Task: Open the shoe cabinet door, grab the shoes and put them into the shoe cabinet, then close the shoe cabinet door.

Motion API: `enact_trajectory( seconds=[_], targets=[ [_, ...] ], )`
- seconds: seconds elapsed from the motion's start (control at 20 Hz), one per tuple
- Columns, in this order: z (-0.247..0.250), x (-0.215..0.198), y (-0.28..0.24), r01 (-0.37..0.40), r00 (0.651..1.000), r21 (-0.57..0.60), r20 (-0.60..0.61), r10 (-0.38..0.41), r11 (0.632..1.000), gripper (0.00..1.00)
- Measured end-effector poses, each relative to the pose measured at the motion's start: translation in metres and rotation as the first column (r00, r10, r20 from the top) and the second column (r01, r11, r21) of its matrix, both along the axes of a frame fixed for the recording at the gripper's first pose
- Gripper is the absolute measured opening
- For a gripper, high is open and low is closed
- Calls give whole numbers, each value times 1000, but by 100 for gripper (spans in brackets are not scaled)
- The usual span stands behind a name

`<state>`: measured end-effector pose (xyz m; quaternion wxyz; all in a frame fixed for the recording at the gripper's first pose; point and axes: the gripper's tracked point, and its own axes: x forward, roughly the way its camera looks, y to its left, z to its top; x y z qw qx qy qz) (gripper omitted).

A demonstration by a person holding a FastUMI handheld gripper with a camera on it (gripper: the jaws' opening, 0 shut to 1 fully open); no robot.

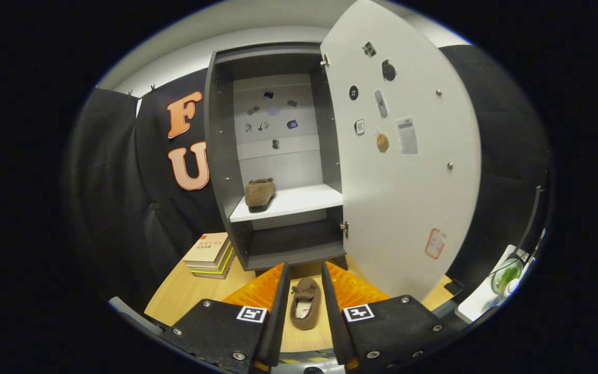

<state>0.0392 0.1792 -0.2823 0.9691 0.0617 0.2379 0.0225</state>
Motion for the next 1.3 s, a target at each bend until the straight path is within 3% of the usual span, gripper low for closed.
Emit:
enact_trajectory(
  seconds=[0.1,0.2,0.75,1.3],
  targets=[
    [-28,6,8,-22,999,14,-29,22,1000,49],
    [-57,14,19,-45,997,24,-59,46,999,52],
    [-211,40,59,-166,954,30,-248,168,986,55],
    [-330,76,77,-153,922,50,-353,161,987,53]
  ],
)
